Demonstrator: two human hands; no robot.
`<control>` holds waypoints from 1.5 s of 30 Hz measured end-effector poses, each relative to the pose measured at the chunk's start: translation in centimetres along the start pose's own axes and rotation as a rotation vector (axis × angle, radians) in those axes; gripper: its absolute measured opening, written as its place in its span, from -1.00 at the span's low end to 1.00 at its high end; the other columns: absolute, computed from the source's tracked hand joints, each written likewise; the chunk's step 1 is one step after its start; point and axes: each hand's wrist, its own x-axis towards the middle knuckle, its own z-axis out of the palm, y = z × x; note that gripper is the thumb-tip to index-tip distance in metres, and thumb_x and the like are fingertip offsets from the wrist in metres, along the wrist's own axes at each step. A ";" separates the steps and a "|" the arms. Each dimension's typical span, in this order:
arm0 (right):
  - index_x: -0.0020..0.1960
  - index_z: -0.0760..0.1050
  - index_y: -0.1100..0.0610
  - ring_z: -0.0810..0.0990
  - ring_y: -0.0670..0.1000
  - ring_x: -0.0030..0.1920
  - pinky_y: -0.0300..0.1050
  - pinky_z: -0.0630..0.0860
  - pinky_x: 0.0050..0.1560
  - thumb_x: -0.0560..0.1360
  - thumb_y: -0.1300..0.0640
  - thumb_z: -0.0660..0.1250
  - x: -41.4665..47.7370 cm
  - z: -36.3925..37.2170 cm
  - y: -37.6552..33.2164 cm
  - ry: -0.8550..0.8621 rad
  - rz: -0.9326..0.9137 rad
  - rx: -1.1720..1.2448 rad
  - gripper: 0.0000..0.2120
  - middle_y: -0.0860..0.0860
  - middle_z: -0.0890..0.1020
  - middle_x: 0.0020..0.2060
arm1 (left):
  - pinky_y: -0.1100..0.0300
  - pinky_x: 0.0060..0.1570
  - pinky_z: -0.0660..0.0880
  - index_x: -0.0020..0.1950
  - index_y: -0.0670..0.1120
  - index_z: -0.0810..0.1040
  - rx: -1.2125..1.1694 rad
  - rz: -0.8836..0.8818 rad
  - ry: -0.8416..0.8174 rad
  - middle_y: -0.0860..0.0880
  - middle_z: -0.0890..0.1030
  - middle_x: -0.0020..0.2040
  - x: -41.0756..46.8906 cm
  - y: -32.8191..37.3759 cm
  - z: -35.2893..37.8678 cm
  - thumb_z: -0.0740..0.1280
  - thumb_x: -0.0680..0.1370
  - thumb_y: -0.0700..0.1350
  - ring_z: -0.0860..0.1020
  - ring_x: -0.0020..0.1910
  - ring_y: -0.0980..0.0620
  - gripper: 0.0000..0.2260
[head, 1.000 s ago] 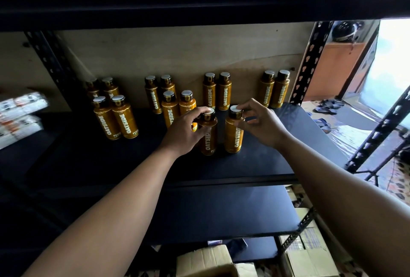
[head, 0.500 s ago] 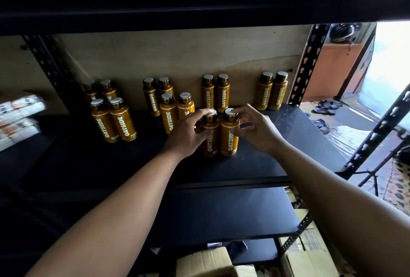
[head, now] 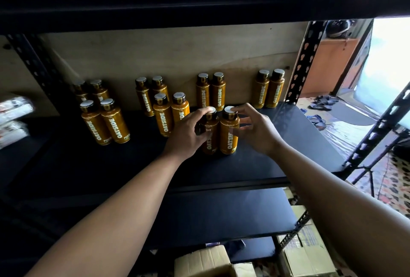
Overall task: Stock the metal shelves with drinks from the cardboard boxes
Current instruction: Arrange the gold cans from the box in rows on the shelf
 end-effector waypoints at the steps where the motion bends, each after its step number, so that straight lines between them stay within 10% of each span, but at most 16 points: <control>1: 0.22 0.49 -0.17 0.72 -0.09 0.04 -0.16 0.62 -0.04 0.48 0.24 0.55 0.1 -0.2 0.1 0.005 0.005 -0.006 -0.53 -0.11 0.66 0.17 | 0.21 0.37 0.40 0.52 0.07 0.37 -0.004 -0.003 -0.003 0.04 0.47 0.47 0.2 0.0 0.3 0.47 0.55 -0.10 0.39 0.44 0.13 -0.43; 16: 0.34 0.45 -0.06 0.63 -0.33 -0.01 -0.48 0.48 -0.16 0.52 0.15 0.52 2.6 -3.3 2.7 0.052 0.032 -0.160 -0.54 -0.43 0.54 0.05 | 0.16 0.38 0.38 0.53 0.07 0.36 0.033 -0.009 0.002 0.01 0.46 0.49 5.1 0.0 3.8 0.47 0.55 -0.10 0.40 0.46 0.01 -0.42; 27: 0.31 0.36 -0.18 0.69 -0.10 0.03 -0.02 0.64 -0.02 0.49 0.16 0.53 4.8 -5.2 5.0 0.042 0.026 -0.238 -0.47 -0.20 0.63 0.17 | 0.00 0.33 0.46 0.48 0.13 0.37 0.067 -0.053 -0.006 0.00 0.50 0.43 8.1 0.2 5.8 0.47 0.53 -0.10 0.46 0.40 -0.03 -0.44; 45: 0.33 0.39 -0.08 0.63 -0.15 -0.01 -0.36 0.44 -0.18 0.49 0.14 0.53 5.4 -5.3 5.4 0.083 0.013 -0.321 -0.50 -0.25 0.57 0.10 | 0.06 0.37 0.42 0.51 0.07 0.36 0.066 -0.062 -0.024 0.00 0.46 0.48 9.2 0.2 6.1 0.46 0.56 -0.12 0.42 0.44 -0.03 -0.45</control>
